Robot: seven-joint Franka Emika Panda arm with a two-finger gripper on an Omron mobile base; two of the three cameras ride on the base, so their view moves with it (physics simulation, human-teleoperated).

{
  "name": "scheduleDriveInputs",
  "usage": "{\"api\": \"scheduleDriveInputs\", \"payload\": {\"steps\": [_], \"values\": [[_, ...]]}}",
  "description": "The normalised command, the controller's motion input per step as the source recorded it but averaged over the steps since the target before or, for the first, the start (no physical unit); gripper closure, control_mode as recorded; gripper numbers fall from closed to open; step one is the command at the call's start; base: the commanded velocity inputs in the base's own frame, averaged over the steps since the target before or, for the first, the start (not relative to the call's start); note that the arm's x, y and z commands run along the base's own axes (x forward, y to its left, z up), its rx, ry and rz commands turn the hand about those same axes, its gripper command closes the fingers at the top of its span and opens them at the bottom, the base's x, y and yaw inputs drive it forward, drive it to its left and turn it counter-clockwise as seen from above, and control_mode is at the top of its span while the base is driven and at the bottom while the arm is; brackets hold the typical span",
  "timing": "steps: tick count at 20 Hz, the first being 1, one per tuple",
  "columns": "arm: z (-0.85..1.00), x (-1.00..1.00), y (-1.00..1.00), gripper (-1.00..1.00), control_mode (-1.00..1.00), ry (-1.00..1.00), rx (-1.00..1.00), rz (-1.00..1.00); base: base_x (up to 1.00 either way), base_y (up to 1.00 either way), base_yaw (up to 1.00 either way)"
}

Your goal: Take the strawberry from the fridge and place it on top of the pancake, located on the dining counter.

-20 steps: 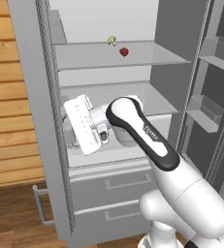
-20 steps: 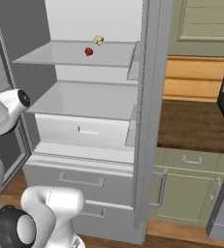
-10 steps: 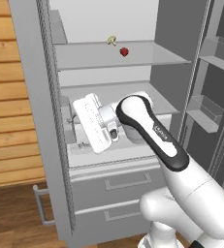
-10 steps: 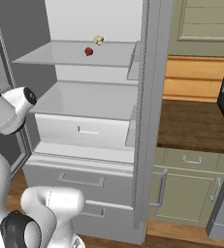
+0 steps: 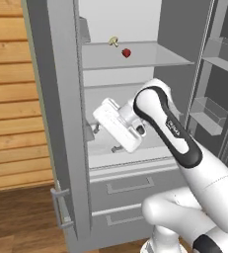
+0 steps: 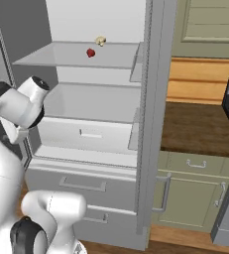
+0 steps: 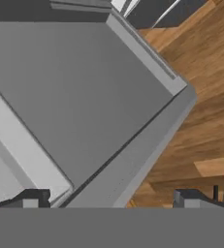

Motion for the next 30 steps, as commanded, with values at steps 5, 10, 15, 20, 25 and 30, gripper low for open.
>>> {"api": "scheduleDriveInputs", "payload": {"steps": [5, 10, 15, 20, 25, 30], "values": [[-0.26, -0.07, 0.09, -1.0, -1.0, -0.13, -0.33, 0.05, 0.0, 0.0, 0.0], [-0.01, -0.14, 0.32, -1.0, -1.0, -0.14, -0.1, 0.0, 0.0, 0.0, 0.0], [-0.01, -0.02, 0.49, -1.0, -1.0, -0.02, 0.07, 0.0, 0.0, 0.0, 0.0], [-0.1, 0.0, 0.66, -1.0, -1.0, 0.0, 0.08, 0.0, 0.0, 0.0, 0.0], [0.04, 0.0, 0.13, -1.0, -1.0, 0.0, -0.05, 0.0, 0.0, 0.0, 0.0], [0.2, -0.03, -0.83, -1.0, -1.0, -0.01, -0.14, 0.03, 0.0, 0.0, 0.0]]}}
